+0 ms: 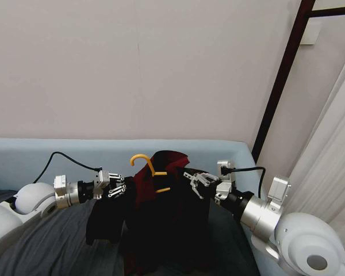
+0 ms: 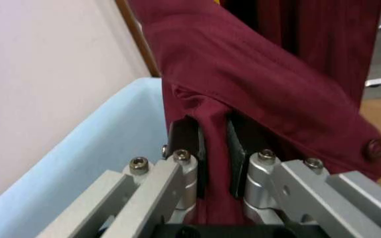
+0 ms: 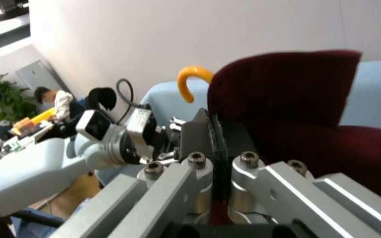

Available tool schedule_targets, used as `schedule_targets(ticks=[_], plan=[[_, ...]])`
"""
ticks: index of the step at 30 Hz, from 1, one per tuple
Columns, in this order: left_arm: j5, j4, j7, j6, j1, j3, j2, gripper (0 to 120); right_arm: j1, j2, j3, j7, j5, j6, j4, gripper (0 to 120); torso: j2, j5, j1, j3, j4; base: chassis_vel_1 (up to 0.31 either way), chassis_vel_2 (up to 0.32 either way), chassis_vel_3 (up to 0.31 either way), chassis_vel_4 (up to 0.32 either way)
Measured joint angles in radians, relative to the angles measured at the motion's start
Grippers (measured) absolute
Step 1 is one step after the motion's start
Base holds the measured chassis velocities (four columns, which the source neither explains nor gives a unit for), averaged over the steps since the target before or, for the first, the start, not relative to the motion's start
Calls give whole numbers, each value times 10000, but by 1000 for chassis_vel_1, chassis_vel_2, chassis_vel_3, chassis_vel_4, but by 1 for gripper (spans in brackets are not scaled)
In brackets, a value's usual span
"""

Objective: Pick up the clothes from the sofa and hang them on the clothes hanger.

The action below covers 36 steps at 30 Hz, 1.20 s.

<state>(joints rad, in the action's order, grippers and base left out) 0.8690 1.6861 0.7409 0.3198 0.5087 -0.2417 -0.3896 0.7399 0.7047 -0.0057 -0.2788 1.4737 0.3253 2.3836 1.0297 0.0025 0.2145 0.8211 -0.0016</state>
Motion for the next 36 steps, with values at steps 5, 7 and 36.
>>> schedule_targets(ticks=[5, 7, 36], plan=[[123, 416, 30, -30, 120, -1, 221, 8, -374, 182, -509, -27, -278, 23, -415, 0, 0, 2, 1, 0, 5, 0, 0, 0, 0], [134, 430, 42, -30, 128, 6, 245, 8, -408, 195, -588, -28, -315, 39, -480, 0, -1, 1, 0, 0, 5, 0, 0, 0, 0], [406, -580, 688, 411, 16, 570, 262, 8, 1055, -1976, 681, 1718, -4089, 750, -141, 64, 0, 2, 0, 0, 2, 0, 0, 0, 0]])
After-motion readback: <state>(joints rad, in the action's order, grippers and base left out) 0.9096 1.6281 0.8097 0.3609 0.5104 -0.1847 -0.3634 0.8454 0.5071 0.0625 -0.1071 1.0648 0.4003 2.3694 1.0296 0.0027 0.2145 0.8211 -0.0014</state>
